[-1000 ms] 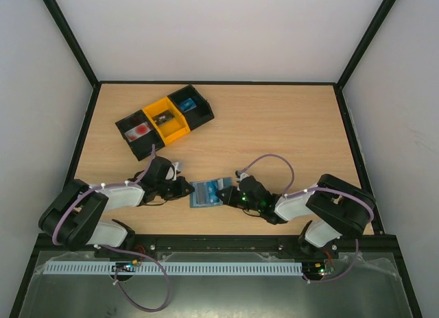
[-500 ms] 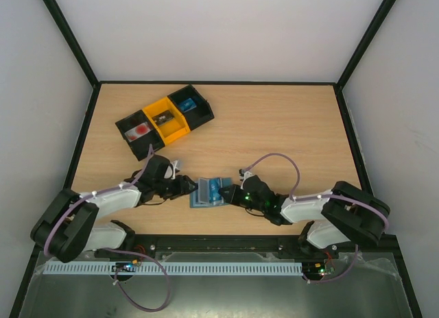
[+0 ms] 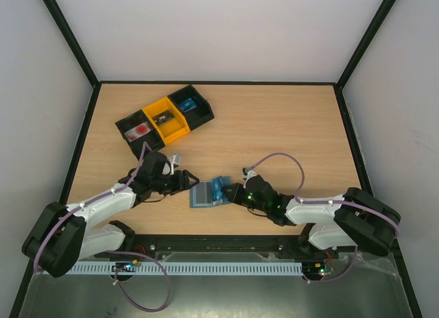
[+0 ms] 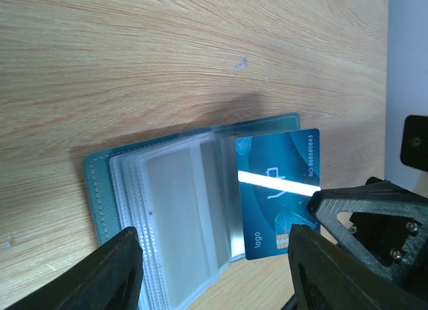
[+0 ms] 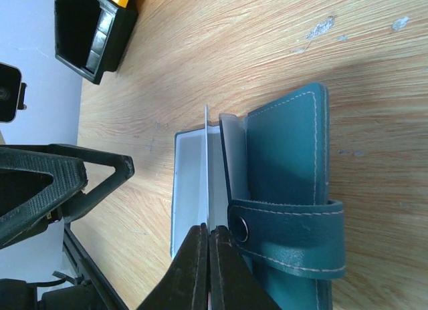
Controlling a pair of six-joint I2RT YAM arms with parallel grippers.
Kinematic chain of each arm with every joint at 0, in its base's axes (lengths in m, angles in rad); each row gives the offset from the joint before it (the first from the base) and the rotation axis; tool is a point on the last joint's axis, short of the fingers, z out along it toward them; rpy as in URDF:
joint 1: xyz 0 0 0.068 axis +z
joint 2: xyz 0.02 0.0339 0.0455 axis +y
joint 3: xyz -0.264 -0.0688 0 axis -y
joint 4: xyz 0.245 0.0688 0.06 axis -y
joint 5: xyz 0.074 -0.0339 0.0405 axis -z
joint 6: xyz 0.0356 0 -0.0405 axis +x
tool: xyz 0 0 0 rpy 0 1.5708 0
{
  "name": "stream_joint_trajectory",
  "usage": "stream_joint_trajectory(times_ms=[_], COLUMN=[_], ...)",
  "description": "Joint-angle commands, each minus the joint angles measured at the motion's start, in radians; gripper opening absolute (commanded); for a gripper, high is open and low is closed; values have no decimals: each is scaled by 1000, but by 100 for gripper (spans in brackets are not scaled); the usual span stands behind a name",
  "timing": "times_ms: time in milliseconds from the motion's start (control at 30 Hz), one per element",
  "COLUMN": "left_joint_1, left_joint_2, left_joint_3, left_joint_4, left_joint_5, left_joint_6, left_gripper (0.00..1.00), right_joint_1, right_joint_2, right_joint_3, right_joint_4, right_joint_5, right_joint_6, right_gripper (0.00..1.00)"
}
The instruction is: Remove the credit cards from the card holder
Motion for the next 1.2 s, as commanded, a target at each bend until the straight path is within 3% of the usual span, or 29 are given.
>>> stream_joint_trajectory(times_ms=[0, 433, 667, 833, 1167], left_joint_1=[1, 1, 1, 1, 1], left_joint_2=[-26, -67, -117, -167, -172], left_joint_3=[-12, -62, -103, -115, -115], left_joint_4=[51, 167, 301, 341, 383], left_joint_5=[63, 87, 132, 126, 121], left_joint_6=[-44, -111, -225, -277, -331], left_gripper=[61, 77, 78, 78, 73], right_joint_1=[-4, -4, -4, -4, 6], right_joint_2=[-24, -8, -4, 26, 100], right_joint_3=[-1, -49, -70, -29, 30], right_joint_4=[-5, 239, 424, 446, 568], right_joint_5=[18, -4, 32, 103, 81], right_joint_6=[31, 138, 238, 266, 317], right_gripper=[2, 2, 2, 2, 2])
